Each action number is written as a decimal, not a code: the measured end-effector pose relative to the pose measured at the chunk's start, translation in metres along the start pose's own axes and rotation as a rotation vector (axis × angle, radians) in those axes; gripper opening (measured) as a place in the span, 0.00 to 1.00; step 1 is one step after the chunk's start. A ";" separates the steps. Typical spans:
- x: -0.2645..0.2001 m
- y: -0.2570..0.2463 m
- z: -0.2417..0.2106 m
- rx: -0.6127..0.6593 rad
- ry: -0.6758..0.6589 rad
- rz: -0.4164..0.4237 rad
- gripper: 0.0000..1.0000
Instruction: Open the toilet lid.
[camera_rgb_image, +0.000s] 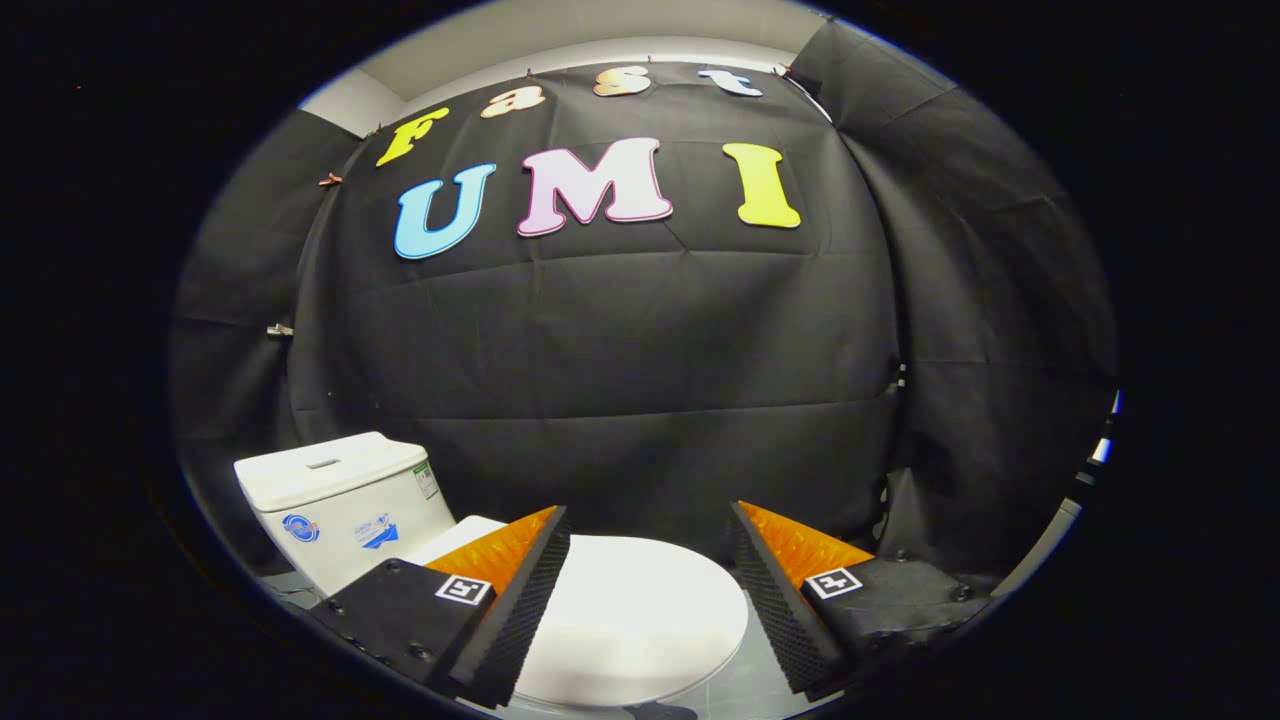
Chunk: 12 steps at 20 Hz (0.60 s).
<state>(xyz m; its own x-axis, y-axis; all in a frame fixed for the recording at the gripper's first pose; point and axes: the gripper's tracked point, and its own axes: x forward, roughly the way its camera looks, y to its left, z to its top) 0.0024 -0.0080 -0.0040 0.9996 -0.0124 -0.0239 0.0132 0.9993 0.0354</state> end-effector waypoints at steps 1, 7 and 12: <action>0.000 0.000 0.001 -0.002 -0.003 0.000 0.98; -0.001 -0.001 0.002 -0.009 -0.010 -0.008 0.98; 0.000 0.007 0.004 -0.046 -0.002 0.021 0.98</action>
<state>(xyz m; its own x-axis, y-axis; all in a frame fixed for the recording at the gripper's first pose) 0.0029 -0.0014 0.0005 0.9997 0.0089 -0.0215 -0.0091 0.9999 -0.0105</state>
